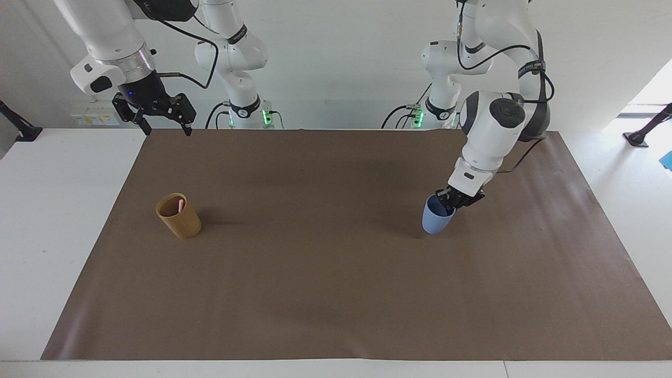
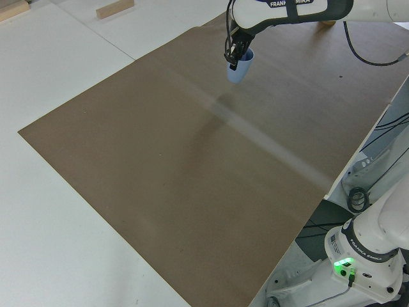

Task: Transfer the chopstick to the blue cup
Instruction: 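Close the left gripper on the rim of the blue cup, then slide the blue cup to mid-table while the right gripper reaches the pink stick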

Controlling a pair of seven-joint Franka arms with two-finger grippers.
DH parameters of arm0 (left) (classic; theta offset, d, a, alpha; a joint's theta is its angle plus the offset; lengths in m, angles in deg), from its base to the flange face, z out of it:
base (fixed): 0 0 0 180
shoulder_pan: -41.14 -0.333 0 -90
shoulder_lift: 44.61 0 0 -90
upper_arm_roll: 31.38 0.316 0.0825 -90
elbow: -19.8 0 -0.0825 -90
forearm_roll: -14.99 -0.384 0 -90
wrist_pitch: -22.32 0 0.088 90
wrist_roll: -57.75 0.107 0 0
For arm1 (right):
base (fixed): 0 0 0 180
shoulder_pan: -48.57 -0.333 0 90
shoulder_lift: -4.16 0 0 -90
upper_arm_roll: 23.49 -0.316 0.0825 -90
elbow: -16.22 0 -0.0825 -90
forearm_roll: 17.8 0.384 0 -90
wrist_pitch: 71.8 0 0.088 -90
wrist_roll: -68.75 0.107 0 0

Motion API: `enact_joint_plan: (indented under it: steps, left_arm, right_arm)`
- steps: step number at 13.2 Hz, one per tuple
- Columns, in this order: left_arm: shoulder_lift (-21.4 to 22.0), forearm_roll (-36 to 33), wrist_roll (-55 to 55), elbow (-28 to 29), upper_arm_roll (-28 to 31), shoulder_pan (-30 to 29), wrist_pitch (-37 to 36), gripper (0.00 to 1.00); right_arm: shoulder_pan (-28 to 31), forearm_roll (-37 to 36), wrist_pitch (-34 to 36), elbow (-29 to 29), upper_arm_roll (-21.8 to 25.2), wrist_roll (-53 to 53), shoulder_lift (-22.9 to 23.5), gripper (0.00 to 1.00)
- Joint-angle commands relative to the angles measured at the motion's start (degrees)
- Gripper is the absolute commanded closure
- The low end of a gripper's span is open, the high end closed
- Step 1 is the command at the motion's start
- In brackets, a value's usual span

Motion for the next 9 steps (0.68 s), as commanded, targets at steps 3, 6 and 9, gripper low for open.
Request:
enact_joint_plan:
  steps: [3,6,9]
  left_arm:
    - [-0.97,0.03,-7.81,-3.85,0.64,10.97,-1.14,1.00]
    - [-7.10,-0.06,-14.99,-12.09,0.73,16.95,-1.93,1.00]
    - [-10.90,0.03,-17.66,-16.00,0.64,19.96,-2.45,1.00]
  right_arm:
    - [0.65,0.16,-0.87,-2.27,-0.08,-1.83,-1.60,0.00]
    - [0.30,-0.71,-6.30,-6.48,-0.08,-3.92,-3.62,0.00]
    - [0.48,-3.70,-10.44,-6.84,-0.08,-6.74,-1.96,0.00]
